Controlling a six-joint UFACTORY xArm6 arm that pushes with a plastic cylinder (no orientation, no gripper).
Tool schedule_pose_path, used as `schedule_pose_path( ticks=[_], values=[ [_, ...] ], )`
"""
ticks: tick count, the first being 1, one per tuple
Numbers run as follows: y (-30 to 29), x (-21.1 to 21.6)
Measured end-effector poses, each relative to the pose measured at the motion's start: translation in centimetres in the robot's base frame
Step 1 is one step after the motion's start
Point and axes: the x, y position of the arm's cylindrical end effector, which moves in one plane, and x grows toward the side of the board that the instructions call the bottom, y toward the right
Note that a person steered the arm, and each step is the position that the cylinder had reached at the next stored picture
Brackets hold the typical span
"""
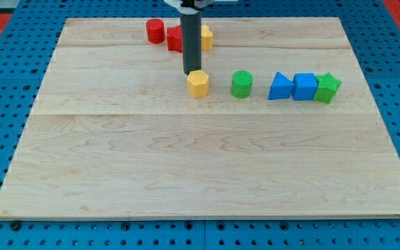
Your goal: Move the red star to the top left of the yellow hexagon
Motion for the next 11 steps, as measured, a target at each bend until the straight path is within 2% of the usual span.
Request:
schedule_pose_path(
  ticks=[2,3,5,6,8,10,11],
  values=[
    [8.1,-8.0],
    [6.7,-11.5],
    [-7.9,-10.3],
    [-12.8,-8.4],
    [-11.7,-10.0],
    [-7.6,-2.7],
    [-7.7,-1.9]
  ],
)
